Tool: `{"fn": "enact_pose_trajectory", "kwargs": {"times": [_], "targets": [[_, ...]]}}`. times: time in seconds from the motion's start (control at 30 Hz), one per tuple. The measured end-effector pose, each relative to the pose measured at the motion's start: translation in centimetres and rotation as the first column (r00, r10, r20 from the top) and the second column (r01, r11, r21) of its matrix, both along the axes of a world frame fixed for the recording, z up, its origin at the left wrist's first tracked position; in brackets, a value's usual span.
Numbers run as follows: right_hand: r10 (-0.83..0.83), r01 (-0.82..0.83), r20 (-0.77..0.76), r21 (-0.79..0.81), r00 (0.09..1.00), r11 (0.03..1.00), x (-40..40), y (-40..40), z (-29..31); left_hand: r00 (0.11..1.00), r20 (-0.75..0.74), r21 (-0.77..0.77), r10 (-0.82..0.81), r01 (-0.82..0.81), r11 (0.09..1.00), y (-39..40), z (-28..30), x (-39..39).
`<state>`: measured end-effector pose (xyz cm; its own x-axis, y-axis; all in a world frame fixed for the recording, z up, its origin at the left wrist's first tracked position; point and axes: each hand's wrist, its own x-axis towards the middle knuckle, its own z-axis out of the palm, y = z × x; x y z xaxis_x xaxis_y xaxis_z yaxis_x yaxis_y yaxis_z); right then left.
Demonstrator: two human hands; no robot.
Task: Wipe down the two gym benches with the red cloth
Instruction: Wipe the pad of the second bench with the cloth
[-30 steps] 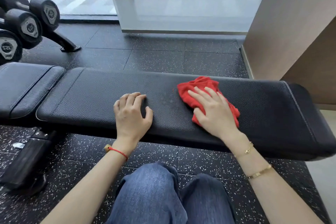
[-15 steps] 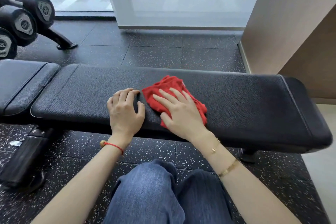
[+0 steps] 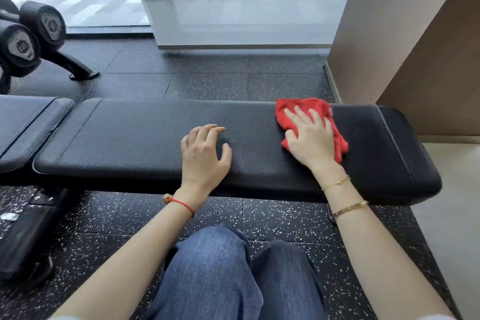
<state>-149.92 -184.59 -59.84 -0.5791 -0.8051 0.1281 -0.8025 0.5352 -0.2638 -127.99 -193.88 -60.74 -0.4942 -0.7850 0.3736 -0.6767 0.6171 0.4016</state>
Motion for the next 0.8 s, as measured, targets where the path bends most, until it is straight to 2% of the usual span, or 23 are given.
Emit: {"fn": "enact_pose_trajectory", "kwargs": {"times": [0.1, 0.2, 0.4, 0.5, 0.57, 0.67, 0.8], "targets": [[0.141, -0.141, -0.026, -0.007, 0.990, 0.990, 1.9, 3.3, -0.1, 0.998, 0.024, -0.007, -0.055, 0.056, 0.998, 0.8, -0.2, -2.2], [0.122, -0.124, -0.051, -0.040, 0.991, 0.991, 2.2, 7.4, -0.3, 0.994, 0.049, -0.018, -0.102, 0.103, 0.995, 1.8, -0.7, -3.7], [-0.239, 0.228, -0.066, -0.140, 0.969, 0.963, -3.5, 12.9, -0.3, 0.985, 0.095, -0.052, -0.141, 0.146, 0.988, 2.7, -1.4, -4.8], [-0.414, 0.406, -0.054, -0.117, 0.909, 0.906, -6.7, 12.9, -0.2, 0.984, 0.125, -0.067, -0.129, 0.138, 0.988, 2.9, -1.4, -4.8], [-0.462, 0.459, -0.012, -0.087, 0.887, 0.884, -8.5, 11.9, -0.1, 0.981, 0.144, -0.082, -0.126, 0.139, 0.987, 3.0, -1.3, -4.9], [-0.430, 0.430, 0.018, -0.025, 0.903, 0.903, -10.9, 9.4, 0.0, 0.980, 0.158, -0.107, -0.119, 0.137, 0.985, 3.1, -1.3, -5.1], [-0.310, 0.309, 0.006, 0.046, 0.951, 0.950, -11.5, 5.5, 0.1, 0.983, 0.147, -0.123, -0.111, 0.129, 0.984, 3.1, -1.4, -5.2]]}}
